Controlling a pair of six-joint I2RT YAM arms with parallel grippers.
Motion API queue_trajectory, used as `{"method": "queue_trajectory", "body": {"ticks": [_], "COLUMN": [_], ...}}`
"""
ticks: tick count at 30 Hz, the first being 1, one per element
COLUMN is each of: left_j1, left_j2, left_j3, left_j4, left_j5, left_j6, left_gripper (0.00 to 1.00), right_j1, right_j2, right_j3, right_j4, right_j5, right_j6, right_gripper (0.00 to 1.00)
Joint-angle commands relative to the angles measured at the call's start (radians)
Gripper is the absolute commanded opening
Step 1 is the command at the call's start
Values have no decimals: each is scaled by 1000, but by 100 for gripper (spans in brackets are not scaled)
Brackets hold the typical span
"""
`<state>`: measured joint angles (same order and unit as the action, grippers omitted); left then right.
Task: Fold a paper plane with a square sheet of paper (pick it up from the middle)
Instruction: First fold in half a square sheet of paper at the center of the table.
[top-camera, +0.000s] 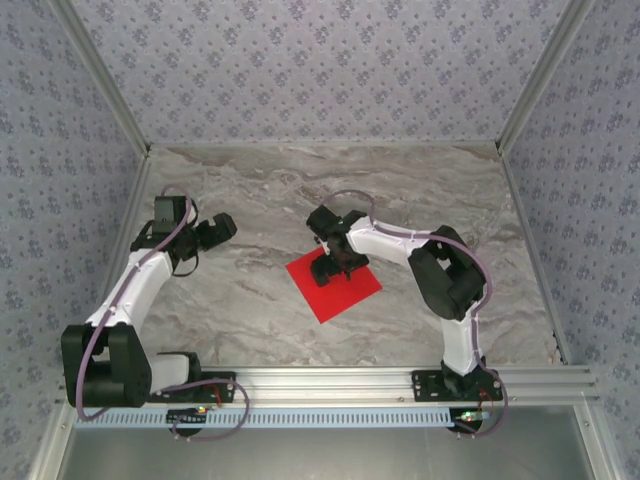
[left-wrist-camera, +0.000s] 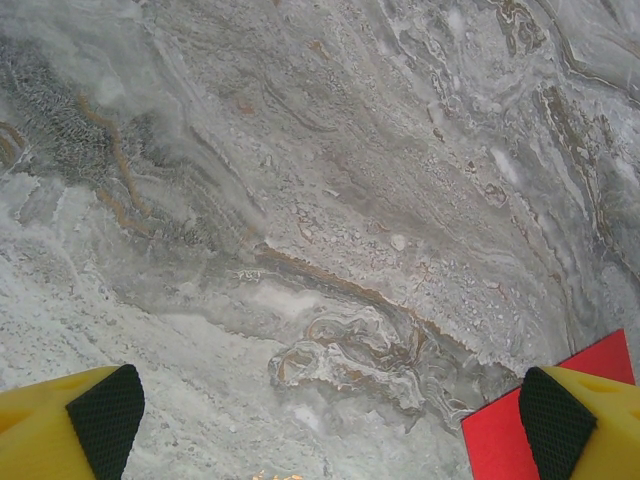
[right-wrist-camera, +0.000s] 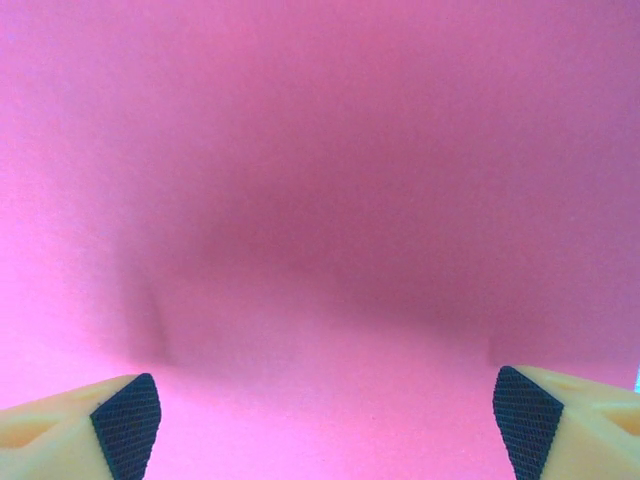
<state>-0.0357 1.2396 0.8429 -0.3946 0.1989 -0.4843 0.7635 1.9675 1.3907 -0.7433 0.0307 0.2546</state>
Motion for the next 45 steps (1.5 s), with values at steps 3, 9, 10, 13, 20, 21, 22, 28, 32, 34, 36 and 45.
{"method": "queue_trajectory", "body": {"ticks": [3, 9, 10, 13, 20, 21, 22, 28, 32, 34, 36, 45], "left_j1": [-6, -6, -7, -28, -123, -141, -159, -265, -275, -276, -275, -332], "left_j2": [5, 12, 15, 30, 61, 63, 64, 47, -18, -69, -111, -51], "left_j3": [45, 46, 45, 32, -28, -41, -53, -133, -205, -235, -261, -394], "left_j4": [-26, -26, -23, -5, 68, 89, 108, 233, 314, 333, 351, 666], "left_j5": [25, 33, 42, 70, 94, 95, 96, 83, 150, 151, 168, 378], "left_j6": [-8, -29, -36, -59, -136, -154, -171, -259, -251, -257, -271, -504], "left_gripper": [99, 99, 99, 99, 99, 99, 99, 99, 99, 99, 99, 94], "right_j1": [-10, -9, -9, -8, -31, -32, -33, -51, -106, -134, -159, -228], "right_j2": [71, 130, 139, 157, 130, 113, 93, -81, -197, -228, -236, -172], "right_j3": [71, 85, 84, 58, -12, -13, -16, -81, -236, -313, -376, -483], "right_j4": [-23, -11, -13, -2, 49, 52, 59, 217, 536, 712, 864, 989], "right_j5": [9, -3, 0, 22, 23, 21, 18, -262, -580, -673, -749, -801], "right_j6": [18, 30, 30, 42, 93, 101, 107, 177, 377, 503, 603, 669], "right_gripper": [95, 94, 93, 89, 67, 65, 61, 39, 24, 21, 20, 26]}}
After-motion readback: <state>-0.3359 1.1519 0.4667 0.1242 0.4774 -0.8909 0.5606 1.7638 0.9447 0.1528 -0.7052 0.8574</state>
